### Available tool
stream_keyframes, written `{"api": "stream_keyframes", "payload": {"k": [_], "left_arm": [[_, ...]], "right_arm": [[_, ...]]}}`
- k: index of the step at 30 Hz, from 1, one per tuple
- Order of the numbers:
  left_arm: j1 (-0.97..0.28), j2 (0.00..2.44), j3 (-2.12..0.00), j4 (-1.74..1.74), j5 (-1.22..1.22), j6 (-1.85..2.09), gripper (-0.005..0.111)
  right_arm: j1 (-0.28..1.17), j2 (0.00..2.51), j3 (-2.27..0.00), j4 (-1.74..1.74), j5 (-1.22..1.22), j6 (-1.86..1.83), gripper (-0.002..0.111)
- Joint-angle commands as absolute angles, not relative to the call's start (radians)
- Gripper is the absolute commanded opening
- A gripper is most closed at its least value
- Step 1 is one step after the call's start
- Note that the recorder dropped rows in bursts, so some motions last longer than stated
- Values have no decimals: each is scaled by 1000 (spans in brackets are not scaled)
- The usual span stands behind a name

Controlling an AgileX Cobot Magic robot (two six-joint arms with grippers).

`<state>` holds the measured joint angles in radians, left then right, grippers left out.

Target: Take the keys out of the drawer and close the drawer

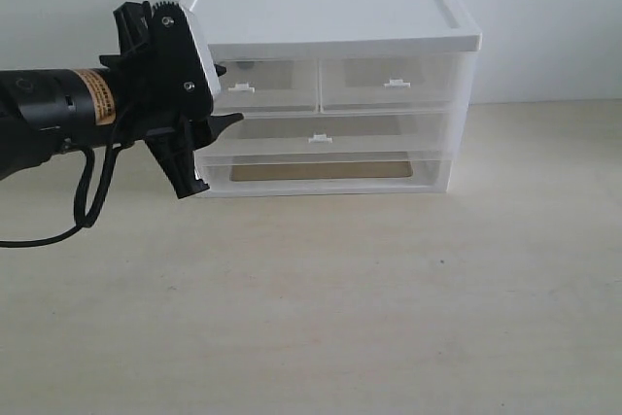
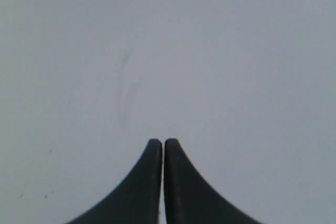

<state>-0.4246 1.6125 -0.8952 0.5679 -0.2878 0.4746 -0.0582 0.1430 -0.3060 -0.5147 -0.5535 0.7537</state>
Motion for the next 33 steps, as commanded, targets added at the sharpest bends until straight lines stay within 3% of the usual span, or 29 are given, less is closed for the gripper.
{"api": "stream_keyframes", "payload": {"k": [1,5,7,14,21,25,30,33], "left_arm": [[-428,1614,-902,557,-291,476,47],[-428,1614,-902,557,-291,479,47],[-428,1614,-902,557,-291,479,47],[-428,1614,-902,557,-383,489,47],[-428,1710,-902,463,-416,762,47],[-428,1752,-902,171,-543,1060,47],[-428,1788,-902,172,-561,1100,46],[-428,1818,-902,174,-579,1118,40]], "right_arm": [[-60,396,-535,-1005,-449,1198,0],[-60,718,-724,-1463,-622,1617,0],[-60,1041,-858,-1590,-679,1756,0],[-58,1650,-975,-1502,-758,1553,0],[-51,1767,-989,-1318,-1067,1349,0],[-13,1771,-989,-1255,-908,1270,0],[31,1771,-989,-1221,-840,1227,0],[41,1771,-989,-1196,-838,1200,0]]}}
